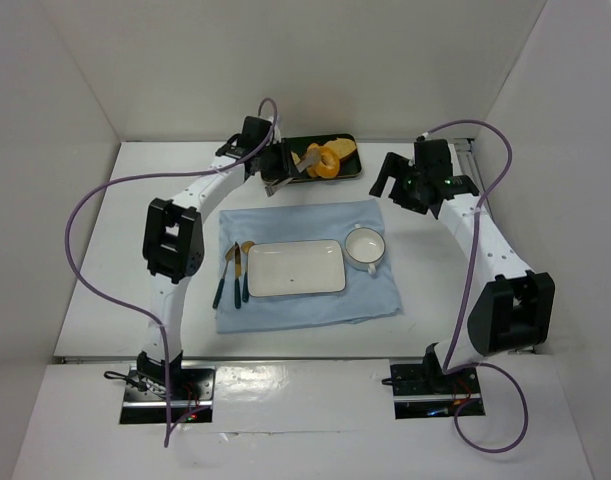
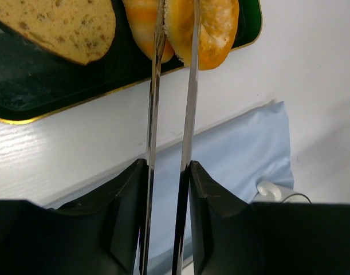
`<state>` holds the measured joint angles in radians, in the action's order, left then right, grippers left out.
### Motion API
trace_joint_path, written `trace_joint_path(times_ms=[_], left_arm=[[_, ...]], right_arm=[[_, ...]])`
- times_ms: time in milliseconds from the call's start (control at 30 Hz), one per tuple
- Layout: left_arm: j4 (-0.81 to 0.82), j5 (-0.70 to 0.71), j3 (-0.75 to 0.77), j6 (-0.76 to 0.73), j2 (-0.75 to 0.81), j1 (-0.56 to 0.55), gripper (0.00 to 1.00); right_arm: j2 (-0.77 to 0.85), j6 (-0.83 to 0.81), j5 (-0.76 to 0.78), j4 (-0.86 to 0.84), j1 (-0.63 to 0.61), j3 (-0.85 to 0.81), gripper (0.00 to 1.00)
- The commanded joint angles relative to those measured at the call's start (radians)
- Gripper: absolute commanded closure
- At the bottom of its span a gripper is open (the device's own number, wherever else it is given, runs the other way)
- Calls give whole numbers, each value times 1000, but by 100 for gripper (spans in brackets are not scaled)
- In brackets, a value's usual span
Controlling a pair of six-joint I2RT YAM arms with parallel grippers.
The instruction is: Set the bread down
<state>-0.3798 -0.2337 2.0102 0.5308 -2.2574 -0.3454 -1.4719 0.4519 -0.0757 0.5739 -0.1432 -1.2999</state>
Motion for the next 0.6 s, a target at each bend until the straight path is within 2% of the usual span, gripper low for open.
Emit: trace_joint_path(times_ms=[0, 267, 567], left_arm=[[71, -18, -37, 15, 140, 5, 55], [71, -7, -136, 24, 278, 5, 55], [15, -27, -378, 2, 556, -36, 55]], right_arm=[[2, 2, -9, -48, 7, 8, 0], [13, 2, 11, -57, 7, 27, 0], [13, -18, 51, -66, 25, -35, 0]])
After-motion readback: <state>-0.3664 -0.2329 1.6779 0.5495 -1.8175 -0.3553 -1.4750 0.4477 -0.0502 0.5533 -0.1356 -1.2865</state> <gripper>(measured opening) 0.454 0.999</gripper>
